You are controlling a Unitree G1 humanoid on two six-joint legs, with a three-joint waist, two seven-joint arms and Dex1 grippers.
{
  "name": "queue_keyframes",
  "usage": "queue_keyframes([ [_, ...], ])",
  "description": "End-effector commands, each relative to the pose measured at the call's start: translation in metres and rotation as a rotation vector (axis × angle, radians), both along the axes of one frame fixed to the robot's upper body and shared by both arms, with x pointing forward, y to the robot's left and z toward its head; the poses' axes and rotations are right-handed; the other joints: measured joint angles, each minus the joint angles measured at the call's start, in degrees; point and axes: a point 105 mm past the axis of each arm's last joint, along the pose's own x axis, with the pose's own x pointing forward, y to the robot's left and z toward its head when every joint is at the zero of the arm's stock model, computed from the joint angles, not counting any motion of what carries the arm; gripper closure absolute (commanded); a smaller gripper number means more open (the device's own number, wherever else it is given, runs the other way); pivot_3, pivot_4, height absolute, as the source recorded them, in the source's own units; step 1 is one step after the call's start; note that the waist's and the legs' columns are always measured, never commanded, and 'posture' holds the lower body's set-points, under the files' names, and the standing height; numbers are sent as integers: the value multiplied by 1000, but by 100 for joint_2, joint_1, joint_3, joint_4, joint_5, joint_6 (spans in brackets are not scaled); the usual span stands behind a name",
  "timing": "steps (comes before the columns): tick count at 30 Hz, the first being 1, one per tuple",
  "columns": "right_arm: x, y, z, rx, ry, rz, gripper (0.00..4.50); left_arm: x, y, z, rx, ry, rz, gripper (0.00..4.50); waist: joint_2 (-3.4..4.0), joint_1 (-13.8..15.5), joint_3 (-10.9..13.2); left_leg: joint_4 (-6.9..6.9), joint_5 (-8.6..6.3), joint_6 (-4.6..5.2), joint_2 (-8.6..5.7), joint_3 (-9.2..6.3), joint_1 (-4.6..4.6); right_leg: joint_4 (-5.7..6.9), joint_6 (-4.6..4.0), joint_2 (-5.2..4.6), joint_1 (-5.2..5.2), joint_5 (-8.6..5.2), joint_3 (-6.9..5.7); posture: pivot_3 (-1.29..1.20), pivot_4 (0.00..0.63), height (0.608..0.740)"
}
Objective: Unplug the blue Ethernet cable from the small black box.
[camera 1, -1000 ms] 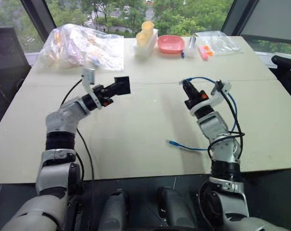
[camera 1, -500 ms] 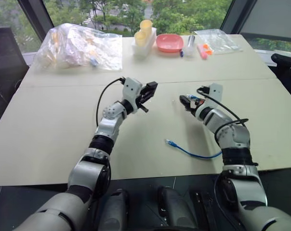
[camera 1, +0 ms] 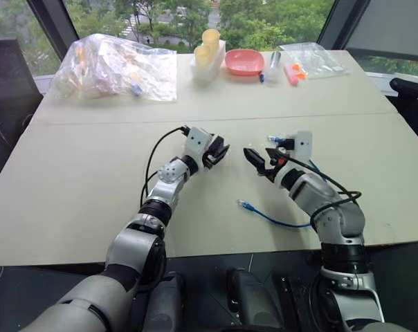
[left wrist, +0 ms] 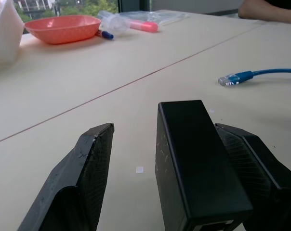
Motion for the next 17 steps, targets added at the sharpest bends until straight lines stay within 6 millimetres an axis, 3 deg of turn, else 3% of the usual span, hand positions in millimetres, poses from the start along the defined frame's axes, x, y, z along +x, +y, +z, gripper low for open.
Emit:
queue_keyframes([
  [1, -10, -3, 19, 9, -91, 14, 176, -4, 20, 40, -73, -77, -10, 1157, 0, -17, 0, -3, 0, 0, 1, 0, 1, 0, 0, 0, 0, 0, 0, 0, 150, 740],
  [6, -21, -6, 12, -27, -85, 56, 176, -30, 55, 80, -123, -42, -52, 1157, 1, -33, 0, -5, 0, 0, 9, -2, 8, 14, -1, 7, -3, 0, 1, 0, 150, 740],
  [8, -24, -7, 10, -35, -83, 69, 176, -43, 67, 86, -110, -16, -70, 1157, 2, -27, -1, -3, 0, 0, 9, -2, 13, 17, -3, 7, -1, 0, 1, 0, 150, 740],
  [13, -36, -7, 13, -74, -134, 143, 176, -76, 115, 65, -51, 160, -42, 1157, 5, -51, -2, -15, 0, -1, 9, 9, 48, 14, -21, 6, 22, -14, 10, 0, 150, 740],
  [17, -44, -15, 15, -87, -170, 139, 176, -100, 136, 40, -18, 234, -2, 1157, 4, -35, -2, -16, 0, -1, 10, 9, 52, 14, -25, 5, 23, -18, 10, 0, 150, 740],
])
